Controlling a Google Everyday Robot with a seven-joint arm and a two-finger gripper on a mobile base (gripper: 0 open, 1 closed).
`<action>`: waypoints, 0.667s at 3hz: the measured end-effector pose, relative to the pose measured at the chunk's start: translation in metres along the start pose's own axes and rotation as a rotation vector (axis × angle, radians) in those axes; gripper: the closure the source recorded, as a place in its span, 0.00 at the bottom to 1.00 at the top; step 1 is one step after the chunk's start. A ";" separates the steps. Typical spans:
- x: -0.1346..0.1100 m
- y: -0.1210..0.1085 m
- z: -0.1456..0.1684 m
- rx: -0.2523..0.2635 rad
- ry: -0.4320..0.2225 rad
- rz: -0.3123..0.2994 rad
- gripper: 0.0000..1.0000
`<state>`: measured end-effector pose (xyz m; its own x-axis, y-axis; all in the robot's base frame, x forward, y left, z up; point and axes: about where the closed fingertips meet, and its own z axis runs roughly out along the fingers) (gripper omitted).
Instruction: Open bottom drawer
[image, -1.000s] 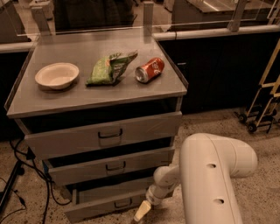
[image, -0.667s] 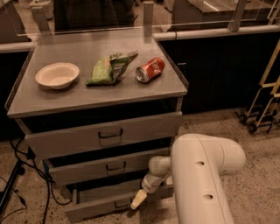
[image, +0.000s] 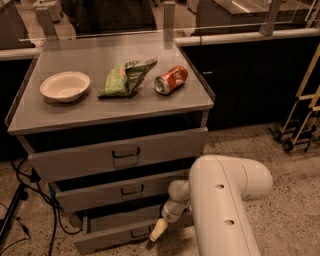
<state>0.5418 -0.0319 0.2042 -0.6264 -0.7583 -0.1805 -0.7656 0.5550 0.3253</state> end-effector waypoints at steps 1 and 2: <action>0.016 0.006 0.011 -0.020 0.029 0.014 0.00; 0.018 0.009 0.008 -0.022 0.029 0.017 0.00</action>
Offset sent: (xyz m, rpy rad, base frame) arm -0.1028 -0.0291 -0.0400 -0.0185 0.1655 -0.0305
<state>0.5226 -0.0374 0.1963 -0.6342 -0.7589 -0.1476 -0.7514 0.5601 0.3487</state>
